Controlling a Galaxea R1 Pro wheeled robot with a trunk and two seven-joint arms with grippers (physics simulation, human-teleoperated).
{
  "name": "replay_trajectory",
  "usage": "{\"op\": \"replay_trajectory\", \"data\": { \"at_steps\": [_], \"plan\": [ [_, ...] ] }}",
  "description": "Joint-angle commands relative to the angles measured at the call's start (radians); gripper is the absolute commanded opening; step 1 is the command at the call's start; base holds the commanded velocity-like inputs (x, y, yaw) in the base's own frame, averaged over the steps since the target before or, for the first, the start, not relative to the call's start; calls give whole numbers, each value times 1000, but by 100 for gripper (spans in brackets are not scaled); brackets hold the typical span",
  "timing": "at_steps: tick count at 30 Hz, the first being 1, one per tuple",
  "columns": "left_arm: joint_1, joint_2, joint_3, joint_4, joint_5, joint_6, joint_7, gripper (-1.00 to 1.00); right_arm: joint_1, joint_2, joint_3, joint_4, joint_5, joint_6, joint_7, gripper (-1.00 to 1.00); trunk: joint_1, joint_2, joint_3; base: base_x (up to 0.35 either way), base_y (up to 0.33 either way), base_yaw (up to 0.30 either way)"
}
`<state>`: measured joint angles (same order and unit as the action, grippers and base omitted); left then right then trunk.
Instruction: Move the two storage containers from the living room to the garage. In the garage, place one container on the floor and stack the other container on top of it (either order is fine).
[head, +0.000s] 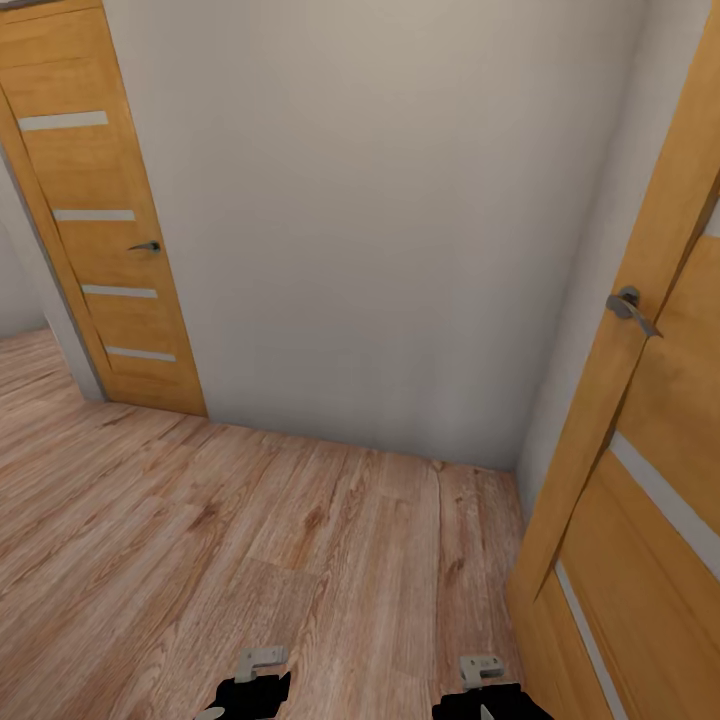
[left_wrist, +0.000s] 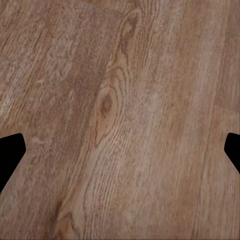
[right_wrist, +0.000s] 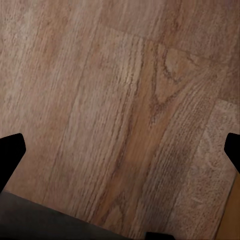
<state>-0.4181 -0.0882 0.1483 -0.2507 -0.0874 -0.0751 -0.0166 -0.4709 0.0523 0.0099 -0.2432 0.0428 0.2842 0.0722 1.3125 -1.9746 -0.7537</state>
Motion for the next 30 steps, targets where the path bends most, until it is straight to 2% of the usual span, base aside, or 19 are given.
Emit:
{"op": "replay_trajectory", "data": {
  "at_steps": [1,25,30],
  "plan": [
    [-1,-1,8,1,-9,-3,-2,100,0,0,1,-2,5,7,3,100,0,0,-1,71,2,0],
    [-1,-1,8,1,-11,-3,-2,100,0,0,1,-2,5,6,3,100,0,0,-1,214,-10,0],
    [-1,-1,8,1,-10,-3,-2,100,0,0,1,-2,5,7,3,100,0,0,-1,113,-47,0]
  ]
}}
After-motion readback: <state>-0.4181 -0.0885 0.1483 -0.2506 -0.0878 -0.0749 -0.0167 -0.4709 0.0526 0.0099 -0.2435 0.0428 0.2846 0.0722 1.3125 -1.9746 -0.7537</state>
